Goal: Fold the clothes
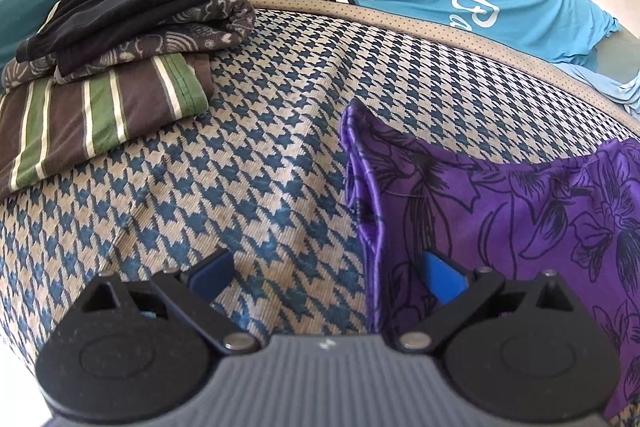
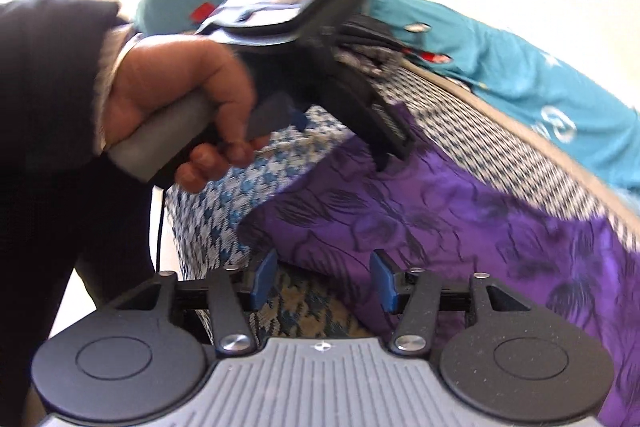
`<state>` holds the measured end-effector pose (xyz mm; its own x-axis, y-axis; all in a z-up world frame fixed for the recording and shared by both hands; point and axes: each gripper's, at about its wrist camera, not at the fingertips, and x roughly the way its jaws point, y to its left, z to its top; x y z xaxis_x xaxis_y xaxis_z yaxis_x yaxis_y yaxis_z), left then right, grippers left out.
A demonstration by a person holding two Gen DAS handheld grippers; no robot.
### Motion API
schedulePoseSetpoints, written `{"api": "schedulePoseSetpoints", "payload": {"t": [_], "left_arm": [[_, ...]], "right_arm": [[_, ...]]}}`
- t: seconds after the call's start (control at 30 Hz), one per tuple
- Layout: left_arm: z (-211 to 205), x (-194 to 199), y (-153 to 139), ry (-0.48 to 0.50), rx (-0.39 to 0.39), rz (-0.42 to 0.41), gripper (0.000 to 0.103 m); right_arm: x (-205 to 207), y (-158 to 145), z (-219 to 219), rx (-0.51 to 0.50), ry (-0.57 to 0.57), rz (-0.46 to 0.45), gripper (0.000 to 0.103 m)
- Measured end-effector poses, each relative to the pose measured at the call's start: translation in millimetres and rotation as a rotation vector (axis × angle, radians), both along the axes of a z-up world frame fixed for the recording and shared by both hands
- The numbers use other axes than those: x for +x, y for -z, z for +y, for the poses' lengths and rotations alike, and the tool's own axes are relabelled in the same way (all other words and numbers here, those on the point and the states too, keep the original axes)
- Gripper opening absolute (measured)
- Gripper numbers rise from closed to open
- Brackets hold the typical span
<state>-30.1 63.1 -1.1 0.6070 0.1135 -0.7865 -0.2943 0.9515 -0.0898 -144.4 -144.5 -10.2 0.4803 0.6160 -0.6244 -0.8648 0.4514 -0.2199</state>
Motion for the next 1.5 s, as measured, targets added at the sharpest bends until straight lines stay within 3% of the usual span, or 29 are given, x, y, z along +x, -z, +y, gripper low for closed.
{"api": "schedulePoseSetpoints", "payload": {"t": [0.33, 0.53, 0.63, 0.7, 0.8, 0.93, 1.1, 1.33, 1.5], "left_arm": [[9.0, -1.0, -3.0, -0.008, -0.067, 0.002, 0.101], [12.0, -0.9, -3.8, -0.004, -0.108, 0.004, 0.102], [14.2, -1.3, -4.6, 0.000, -0.149, 0.001, 0.103], [15.8, -1.2, -4.8, 0.004, -0.183, -0.002, 0.103], [18.5, -1.8, -5.7, 0.002, -0.235, -0.009, 0.103], [27.4, -3.6, -6.3, -0.014, -0.336, -0.020, 0.103], [44.1, -6.2, -3.5, -0.065, -0.477, -0.032, 0.103], [48.4, -2.7, 0.7, -0.061, -0.566, -0.025, 0.103], [49.7, 4.6, 14.7, -0.036, -0.739, 0.000, 0.103]], "right_arm": [[-3.6, 19.6, 28.5, -0.103, -0.118, -0.077, 0.057], [-1.0, 32.6, 36.7, -0.147, -0.115, -0.130, 0.056], [4.6, 31.2, 35.3, -0.113, -0.083, -0.107, 0.047], [10.7, 27.6, 33.1, -0.085, -0.040, -0.098, 0.023], [20.0, 19.2, 26.8, -0.013, 0.019, -0.053, 0.010], [27.7, 5.1, 14.1, 0.109, 0.104, -0.014, 0.008], [52.5, -12.4, -14.6, 0.319, 0.244, 0.153, 0.008], [71.3, -20.9, -37.6, 0.456, 0.355, 0.273, 0.009], [72.0, -25.3, -43.9, 0.476, 0.366, 0.276, 0.009]]}}
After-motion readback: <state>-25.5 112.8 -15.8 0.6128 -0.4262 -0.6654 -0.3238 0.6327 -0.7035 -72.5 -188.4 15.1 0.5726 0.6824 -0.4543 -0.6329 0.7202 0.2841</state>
